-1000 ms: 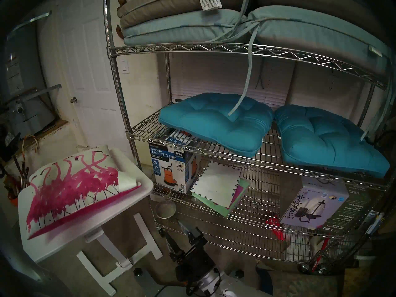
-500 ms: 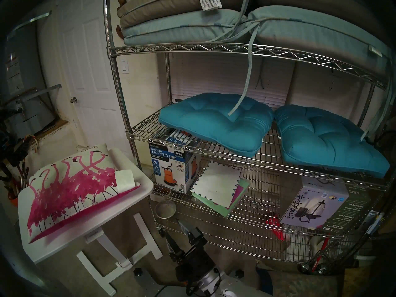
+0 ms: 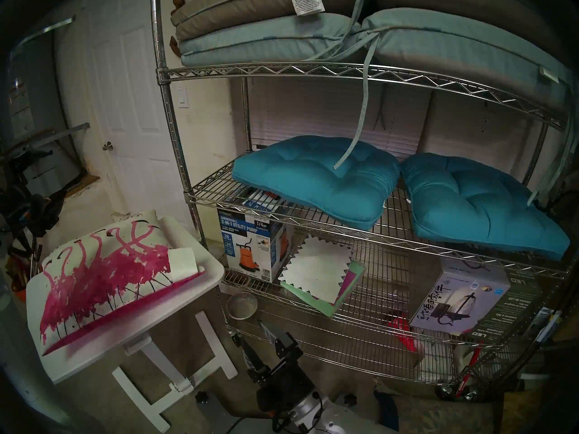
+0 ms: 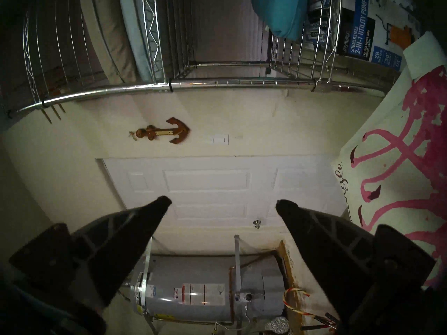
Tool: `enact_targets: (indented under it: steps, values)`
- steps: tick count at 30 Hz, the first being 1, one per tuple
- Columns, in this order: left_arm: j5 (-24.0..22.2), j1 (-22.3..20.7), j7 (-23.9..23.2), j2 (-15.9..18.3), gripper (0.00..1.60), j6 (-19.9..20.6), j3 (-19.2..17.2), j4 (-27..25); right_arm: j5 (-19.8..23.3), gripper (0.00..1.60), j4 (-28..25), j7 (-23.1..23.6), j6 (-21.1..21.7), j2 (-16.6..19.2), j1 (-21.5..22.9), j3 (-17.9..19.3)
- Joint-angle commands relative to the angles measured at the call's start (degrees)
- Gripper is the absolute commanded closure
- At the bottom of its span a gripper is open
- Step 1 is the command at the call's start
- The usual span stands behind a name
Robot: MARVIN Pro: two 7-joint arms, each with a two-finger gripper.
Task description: Take cushion off the shelf
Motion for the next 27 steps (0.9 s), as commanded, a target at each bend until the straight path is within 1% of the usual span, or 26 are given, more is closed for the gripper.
enact_targets:
  steps: [1,6,8,9,12,14,16,19,27]
  values:
    - [1.3,0.0,4.8,-2.2,0.00,-2.6,0.6,-0.8,0.0,0.00,-1.1,-0.5,0.0,-0.3,0.0,0.0]
    - [1.2,0.1,4.9,-2.5,0.00,-2.9,0.8,-0.8,0.0,0.00,-1.1,-0.4,-0.1,-0.2,0.1,0.1]
    - [1.5,0.5,5.7,-3.2,0.00,-3.5,1.2,-0.8,0.0,0.00,-1.1,-0.5,-0.1,-0.2,0.1,0.0]
    - [2.1,0.8,6.9,-4.0,0.00,-4.2,1.5,-0.8,0.0,0.00,-1.1,-0.5,0.0,-0.3,0.1,0.0]
    - [2.6,1.0,7.1,-4.6,0.00,-4.0,1.7,-0.8,0.0,0.00,-1.1,-0.5,0.0,-0.3,0.1,0.0]
    - [3.3,1.2,8.3,-5.4,0.00,-4.7,1.9,-0.8,0.0,0.00,-1.1,-0.5,-0.1,-0.2,0.1,0.0]
    - [3.5,1.2,8.5,-5.5,0.00,-4.8,1.9,-0.8,0.0,0.00,-1.1,-0.5,-0.1,-0.2,0.1,0.0]
    - [4.8,1.5,10.4,-6.7,0.00,-5.8,2.1,-0.8,0.0,0.00,-1.1,-0.5,0.0,-0.3,0.1,0.0]
    - [6.3,1.7,12.3,-7.9,0.00,-6.7,2.3,-0.8,0.0,0.00,-1.1,-0.5,-0.1,-0.2,0.1,0.0]
